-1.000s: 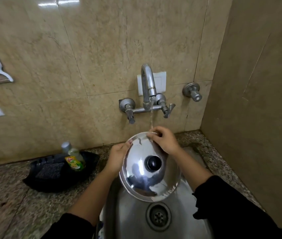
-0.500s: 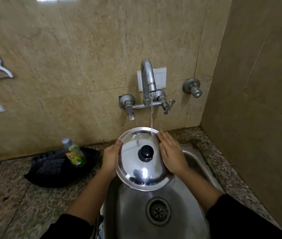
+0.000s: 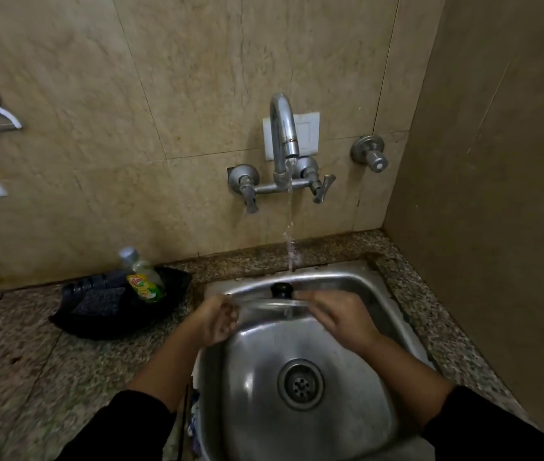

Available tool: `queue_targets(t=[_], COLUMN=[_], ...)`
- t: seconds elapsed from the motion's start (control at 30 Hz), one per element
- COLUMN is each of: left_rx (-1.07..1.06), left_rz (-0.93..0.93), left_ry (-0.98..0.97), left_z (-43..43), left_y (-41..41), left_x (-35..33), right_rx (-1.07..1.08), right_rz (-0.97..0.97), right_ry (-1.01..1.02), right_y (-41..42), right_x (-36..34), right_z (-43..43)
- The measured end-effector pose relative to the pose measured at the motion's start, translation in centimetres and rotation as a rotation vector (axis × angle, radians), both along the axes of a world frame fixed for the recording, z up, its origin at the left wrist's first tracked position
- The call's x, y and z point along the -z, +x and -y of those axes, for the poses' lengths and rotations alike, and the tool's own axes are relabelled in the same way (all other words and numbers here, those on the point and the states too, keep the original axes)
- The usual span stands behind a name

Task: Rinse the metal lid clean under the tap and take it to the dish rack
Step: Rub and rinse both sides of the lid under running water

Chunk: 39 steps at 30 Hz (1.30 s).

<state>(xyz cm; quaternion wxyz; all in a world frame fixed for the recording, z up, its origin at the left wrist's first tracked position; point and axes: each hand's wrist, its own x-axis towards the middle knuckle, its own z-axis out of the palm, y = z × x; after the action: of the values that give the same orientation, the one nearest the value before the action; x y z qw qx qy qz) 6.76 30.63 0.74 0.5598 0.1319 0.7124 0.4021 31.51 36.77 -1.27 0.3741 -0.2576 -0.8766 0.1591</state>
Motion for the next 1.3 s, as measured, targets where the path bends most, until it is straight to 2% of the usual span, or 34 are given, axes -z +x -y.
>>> queue_targets(t=[0.07, 0.13, 0.17, 0.23, 0.3, 0.4, 0.43, 0.5, 0.6, 0.67, 0.77, 0.83, 0.9, 0.97, 1.07, 1.13, 1.2, 1.3], left_rx=[0.136, 0.164, 0.129, -0.005, -0.047, -0.068, -0.101, -0.138, -0.164, -0.212, -0.191, -0.190, -0.191, -0.241, -0.256, -0.240, -0.256, -0.277], left_rz=[-0.234, -0.466, -0.451, -0.212, 0.025, 0.101, 0.086, 0.079, 0.109, 0.115, 0.168, 0.147, 0.109, 0.082, 0.066, 0.098, 0.111, 0.134], left_ry=[-0.024, 0.039, 0.093, 0.181, 0.278, 0.363, 0.391, 0.415, 0.429, 0.455, 0.480, 0.494, 0.517, 0.537, 0.534, 0.510, 0.516, 0.527], left_z=[0.4, 0.4, 0.3, 0.1, 0.4, 0.4, 0.2, 0.0, -0.6, -1.3, -2.8, -2.6, -2.4, -2.3, -2.0, -1.9, -2.2, -3.1], left_y=[0.1, 0.1, 0.3, 0.1, 0.4, 1.0, 1.1, 1.6, 2.6, 3.1, 3.5, 4.1, 4.0, 3.4, 3.6, 4.8, 5.8, 5.9], left_x=[0.7, 1.5, 1.8, 2.4, 1.9, 1.4, 1.3, 1.1, 1.3, 1.5, 1.7, 0.4, -0.2, 0.2, 0.7, 0.7, 0.5, 0.0], right_rx=[0.104, 0.131, 0.105, 0.079, 0.122, 0.241, 0.292, 0.417, 0.604, 0.527, 0.139, -0.085, -0.197, -0.125, 0.194, 0.299, 0.249, -0.021], right_rz=[-0.144, -0.254, -0.311, -0.415, -0.505, -0.536, -0.499, -0.319, 0.208, 0.438, 0.654, 0.680, 0.692, 0.747, 0.797, 0.764, 0.706, 0.676], right_ry=[-0.272, -0.500, -0.593, -0.761, -0.950, -1.145, -1.117, -0.924, -0.459, -0.214, -0.084, -0.063, -0.066, -0.047, -0.052, -0.080, -0.088, -0.057], right_y=[-0.7, -1.2, -1.4, -1.9, -2.5, -3.0, -3.0, -3.4, -4.5, -5.5, -7.2, -6.8, -4.6, -1.9, 0.2, -0.9, -3.1, -5.5], right_x=[-1.2, -1.7, -1.9, -2.2, -2.3, -1.7, -1.6, -1.4, -1.9, -2.3, -2.2, -1.9, -2.1, -1.8, -1.3, -1.3, -1.8, -2.6], right_z=[-0.5, -1.3, -1.7, -2.2, -2.7, -3.6, -3.9, -4.3, -4.0, -3.6, -2.0, -0.6, 0.2, -0.4, -3.0, -4.2, -4.0, -1.3])
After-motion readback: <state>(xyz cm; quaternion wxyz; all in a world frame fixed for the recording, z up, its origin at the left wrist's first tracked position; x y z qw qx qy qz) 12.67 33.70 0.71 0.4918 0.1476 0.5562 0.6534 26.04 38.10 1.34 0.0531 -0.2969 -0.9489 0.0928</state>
